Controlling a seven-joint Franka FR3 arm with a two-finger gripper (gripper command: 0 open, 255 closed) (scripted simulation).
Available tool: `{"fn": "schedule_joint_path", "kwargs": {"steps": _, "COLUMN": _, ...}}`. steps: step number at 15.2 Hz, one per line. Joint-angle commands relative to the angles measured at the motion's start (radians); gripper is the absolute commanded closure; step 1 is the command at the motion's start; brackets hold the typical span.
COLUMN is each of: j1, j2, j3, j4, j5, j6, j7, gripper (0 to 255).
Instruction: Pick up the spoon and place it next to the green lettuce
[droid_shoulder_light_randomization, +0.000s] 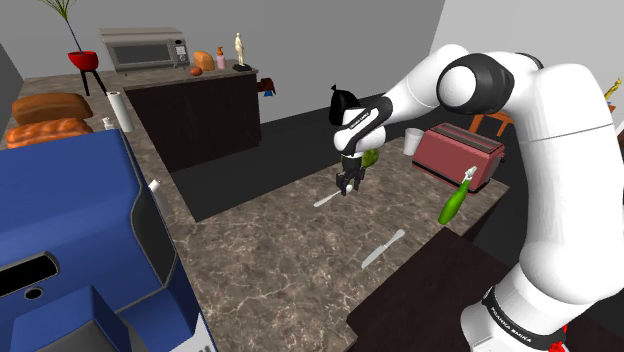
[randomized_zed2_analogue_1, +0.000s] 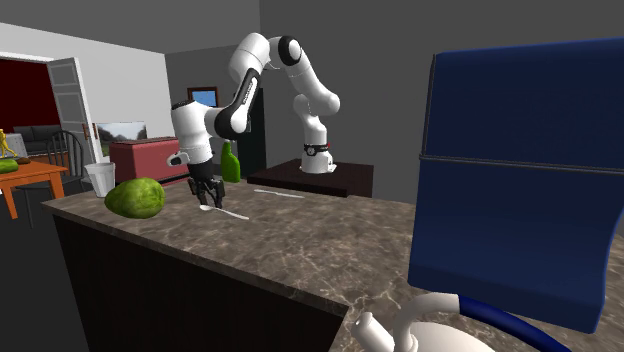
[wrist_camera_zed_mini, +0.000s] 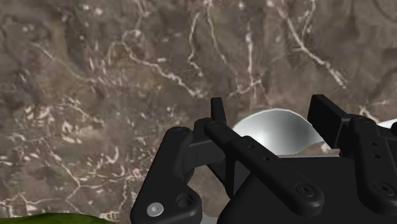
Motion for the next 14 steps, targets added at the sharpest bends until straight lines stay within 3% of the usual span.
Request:
{"fn": "schedule_joint_path", "kwargs": {"steps": 1, "j1": 0.000, "j2": 0.001, "j3": 0.000, "j4": 0.000, "j5": 0.000, "j6": 0.001, "j7": 0.000, "gripper": 255}}
{"fn": "schedule_joint_path", "kwargs": {"steps": 4, "j1": 0.000, "j2": 0.001, "j3": 0.000, "j4": 0.000, "j5": 0.000, "j6": 0.001, "j7": 0.000, "gripper": 255}}
{"fn": "schedule_joint_path", "kwargs": {"steps": 5, "j1": 0.000, "j2": 0.001, "j3": 0.000, "j4": 0.000, "j5": 0.000, "j6": 0.001, "j7": 0.000, "gripper": 0}}
{"fn": "schedule_joint_path", "kwargs": {"steps": 10, "j1": 0.000, "j2": 0.001, "j3": 0.000, "j4": 0.000, "j5": 0.000, "j6": 0.001, "j7": 0.000, "gripper": 0}}
{"fn": "schedule_joint_path", "kwargs": {"steps": 14, "j1": -0.001, "j2": -0.074, "j3": 0.001, "j4": 0.021, "j5": 0.001, "j6": -0.096, "j7": -0.001, "gripper": 0}}
